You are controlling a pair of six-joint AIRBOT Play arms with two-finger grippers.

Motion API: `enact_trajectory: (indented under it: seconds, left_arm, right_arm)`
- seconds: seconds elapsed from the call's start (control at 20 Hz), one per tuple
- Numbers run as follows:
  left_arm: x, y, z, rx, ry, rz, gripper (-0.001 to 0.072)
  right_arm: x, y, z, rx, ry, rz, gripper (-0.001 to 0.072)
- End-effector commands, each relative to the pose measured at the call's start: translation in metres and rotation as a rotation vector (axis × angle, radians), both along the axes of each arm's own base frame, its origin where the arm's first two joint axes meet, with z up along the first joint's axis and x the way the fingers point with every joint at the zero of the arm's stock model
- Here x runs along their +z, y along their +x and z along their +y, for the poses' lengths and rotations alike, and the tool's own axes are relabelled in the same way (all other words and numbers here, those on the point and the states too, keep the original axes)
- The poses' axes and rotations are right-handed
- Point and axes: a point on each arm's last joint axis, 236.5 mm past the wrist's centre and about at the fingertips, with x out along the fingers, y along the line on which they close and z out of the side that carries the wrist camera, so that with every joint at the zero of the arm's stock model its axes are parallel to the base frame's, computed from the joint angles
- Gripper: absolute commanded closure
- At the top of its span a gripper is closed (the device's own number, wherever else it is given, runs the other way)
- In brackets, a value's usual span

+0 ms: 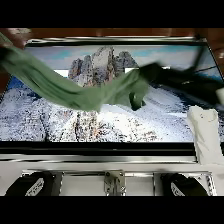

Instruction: Fold the shirts.

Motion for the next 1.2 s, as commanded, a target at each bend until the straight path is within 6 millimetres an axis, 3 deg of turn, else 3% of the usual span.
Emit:
enact_trajectory:
  seconds: [0.0,0.05,0.15,0.35,0.55,0.75,0.9,1.05,1.15]
  left_arm:
    - [0.153,-0.103,0.033,0.157,-0.046,-0.522,0.0664]
    - [0.168,-0.129,0.033,0.168,-0.047,-0.588,0.0664]
    - [0.171,-0.163,0.025,0.151,-0.065,-0.608,0.0664]
    - [0.148,-0.186,0.011,0.114,-0.054,-0.521,0.0664]
    - [0.151,-0.202,0.012,0.126,-0.039,-0.546,0.0664]
    - [0.145,-0.204,0.021,0.172,0.005,-0.531,0.0664]
    - [0.115,-0.194,0.043,0.266,0.101,-0.403,0.0665]
    - [0.057,-0.188,0.07,0.359,0.169,-0.153,0.0665]
    - [0.032,-0.19,0.067,0.349,0.115,-0.043,0.0664]
  right_arm:
    - [0.196,-0.106,-0.088,-0.311,0.029,-0.539,0.0663]
    - [0.215,-0.13,-0.099,-0.359,0.027,-0.591,0.0663]
    - [0.221,-0.157,-0.104,-0.384,0.042,-0.581,0.0662]
    - [0.181,-0.156,-0.087,-0.308,-0.008,-0.414,0.0662]
    - [0.178,-0.156,-0.086,-0.3,-0.008,-0.401,0.0662]
    - [0.178,-0.157,-0.086,-0.3,-0.01,-0.401,0.0662]
    - [0.172,-0.157,-0.087,-0.304,-0.049,-0.396,0.0663]
    - [0.15,-0.154,-0.106,-0.378,-0.248,-0.394,0.0662]
    - [0.133,-0.155,-0.109,-0.378,-0.302,-0.342,0.0662]
